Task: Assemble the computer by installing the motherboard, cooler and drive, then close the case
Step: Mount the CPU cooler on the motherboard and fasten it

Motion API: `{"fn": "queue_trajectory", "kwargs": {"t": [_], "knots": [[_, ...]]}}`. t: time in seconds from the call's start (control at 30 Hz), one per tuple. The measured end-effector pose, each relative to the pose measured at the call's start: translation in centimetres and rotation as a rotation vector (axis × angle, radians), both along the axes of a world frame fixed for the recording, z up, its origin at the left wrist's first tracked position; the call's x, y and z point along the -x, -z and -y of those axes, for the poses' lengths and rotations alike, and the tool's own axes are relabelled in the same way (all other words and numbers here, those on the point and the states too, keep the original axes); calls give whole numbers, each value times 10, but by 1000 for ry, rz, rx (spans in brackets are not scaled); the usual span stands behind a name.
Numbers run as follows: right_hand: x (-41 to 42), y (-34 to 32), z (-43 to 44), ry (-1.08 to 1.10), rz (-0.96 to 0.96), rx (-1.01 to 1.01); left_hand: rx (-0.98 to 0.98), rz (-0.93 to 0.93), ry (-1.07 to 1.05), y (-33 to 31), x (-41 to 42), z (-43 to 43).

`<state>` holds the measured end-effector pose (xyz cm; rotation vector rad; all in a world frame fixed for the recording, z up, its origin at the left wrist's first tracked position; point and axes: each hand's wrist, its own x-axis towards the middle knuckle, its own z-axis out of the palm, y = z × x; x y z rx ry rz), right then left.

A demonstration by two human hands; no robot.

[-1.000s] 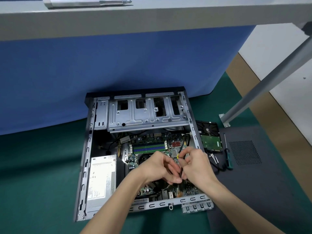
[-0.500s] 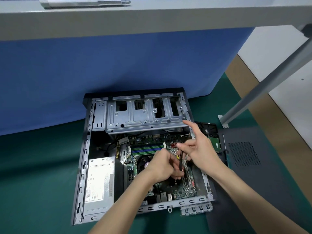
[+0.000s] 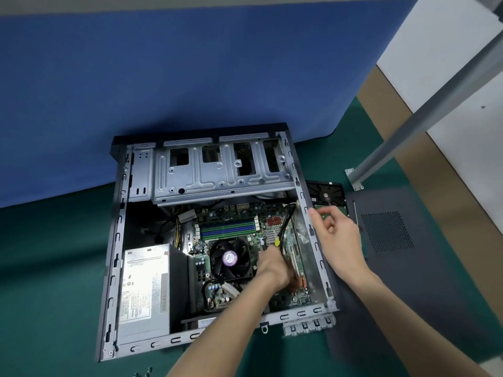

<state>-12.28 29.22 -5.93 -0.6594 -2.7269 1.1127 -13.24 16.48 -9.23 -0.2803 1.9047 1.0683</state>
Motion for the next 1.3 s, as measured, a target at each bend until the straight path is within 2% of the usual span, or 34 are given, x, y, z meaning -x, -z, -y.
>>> {"fn": "queue_trajectory", "kwargs": {"t": [0.3,0.6,0.87,1.0,1.3], "knots": [[0,5,5,2,-34,27,113,-45,186,15,-5,-14],[-1,7,6,0,-44,72,106,-29,193,19,-6,-17],[-1,7,6,8,-48,93,151,-179,260,21,-7,-24],[-1,8,6,13,-51,98,84,-121,203,22,-6,-22],[-1,9,5,15,-47,110,-37,-180,400,24,-1,-17]]}}
